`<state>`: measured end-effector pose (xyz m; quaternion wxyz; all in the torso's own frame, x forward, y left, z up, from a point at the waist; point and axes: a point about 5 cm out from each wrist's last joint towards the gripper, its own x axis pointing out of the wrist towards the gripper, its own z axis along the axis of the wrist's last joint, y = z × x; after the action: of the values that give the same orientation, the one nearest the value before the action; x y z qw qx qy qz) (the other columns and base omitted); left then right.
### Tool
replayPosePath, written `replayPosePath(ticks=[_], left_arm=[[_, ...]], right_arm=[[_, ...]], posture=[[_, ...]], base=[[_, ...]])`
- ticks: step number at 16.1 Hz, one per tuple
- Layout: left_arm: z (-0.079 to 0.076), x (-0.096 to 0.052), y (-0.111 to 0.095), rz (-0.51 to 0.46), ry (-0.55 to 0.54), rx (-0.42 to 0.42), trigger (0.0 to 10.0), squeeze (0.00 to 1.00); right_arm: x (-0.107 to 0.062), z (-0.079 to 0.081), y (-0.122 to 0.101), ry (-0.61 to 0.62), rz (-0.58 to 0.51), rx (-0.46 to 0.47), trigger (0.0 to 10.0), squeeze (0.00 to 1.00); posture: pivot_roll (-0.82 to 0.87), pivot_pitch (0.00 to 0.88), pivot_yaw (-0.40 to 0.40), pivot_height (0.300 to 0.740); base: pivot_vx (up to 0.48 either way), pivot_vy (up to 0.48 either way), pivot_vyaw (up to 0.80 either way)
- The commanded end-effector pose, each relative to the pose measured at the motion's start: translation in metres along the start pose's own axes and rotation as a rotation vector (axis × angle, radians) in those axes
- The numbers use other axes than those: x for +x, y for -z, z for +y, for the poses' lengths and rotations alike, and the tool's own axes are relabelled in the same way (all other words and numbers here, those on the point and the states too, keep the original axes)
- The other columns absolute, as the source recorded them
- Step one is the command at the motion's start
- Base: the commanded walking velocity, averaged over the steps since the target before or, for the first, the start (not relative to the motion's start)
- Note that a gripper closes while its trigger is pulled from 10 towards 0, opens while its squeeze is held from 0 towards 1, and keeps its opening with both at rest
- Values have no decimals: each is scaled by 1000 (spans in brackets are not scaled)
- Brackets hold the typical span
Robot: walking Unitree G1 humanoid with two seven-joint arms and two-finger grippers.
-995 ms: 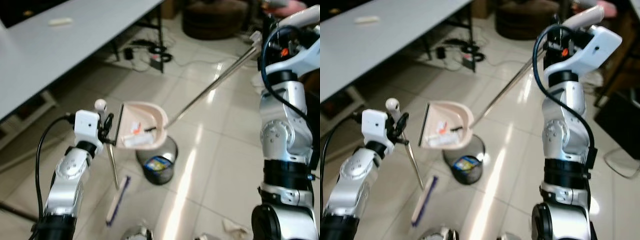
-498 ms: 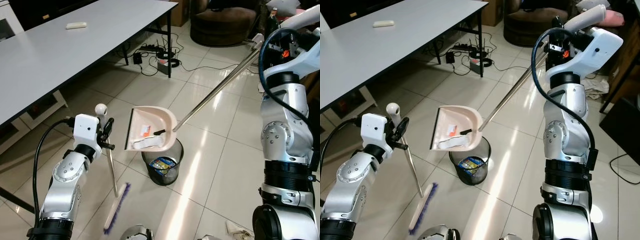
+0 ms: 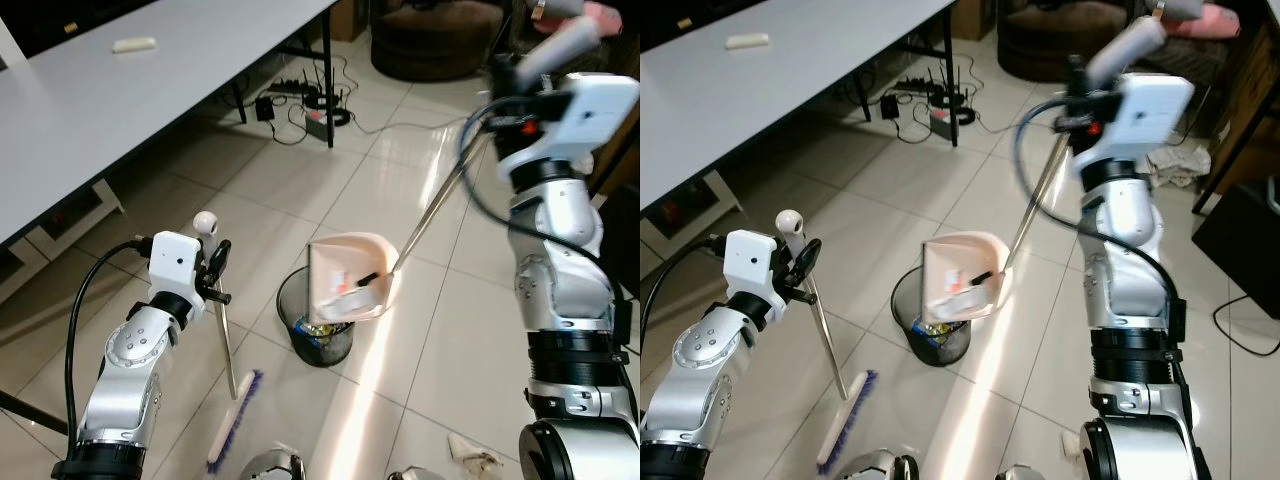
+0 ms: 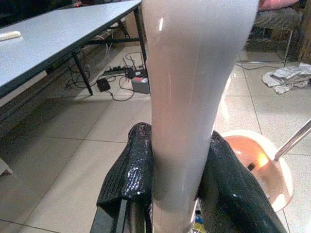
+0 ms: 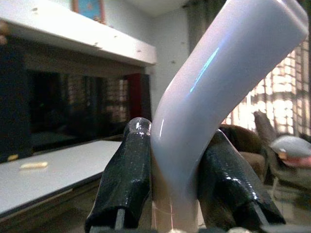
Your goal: Sweep floor
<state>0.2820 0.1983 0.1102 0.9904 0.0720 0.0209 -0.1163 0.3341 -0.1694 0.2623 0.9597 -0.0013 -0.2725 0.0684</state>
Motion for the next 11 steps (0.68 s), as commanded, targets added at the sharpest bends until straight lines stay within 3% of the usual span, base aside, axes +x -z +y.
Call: replayPosePath(ticks=[1,8,10,11], left_arm=[[2,1,-9,-29,0,21,10000,0],[1,7,-12,-46,-4,23,10000,0],[-1,12,-15,-59,3,31,10000,0],[-1,13,-15,-60,0,33,10000,0]], right_arm=[[1,7,-13,-41,-83,-22,10000,0],[3,61,-19,-356,-164,-71,10000,0],[-4,92,-21,-562,-210,-133,10000,0],[-7,98,-21,-606,-217,-152,10000,0]], posture=[[51,102,101,740],[41,87,77,740],[39,71,70,740],[39,69,69,740]], base=[[0,0,0],[0,0,0],[0,0,0],[0,0,0]])
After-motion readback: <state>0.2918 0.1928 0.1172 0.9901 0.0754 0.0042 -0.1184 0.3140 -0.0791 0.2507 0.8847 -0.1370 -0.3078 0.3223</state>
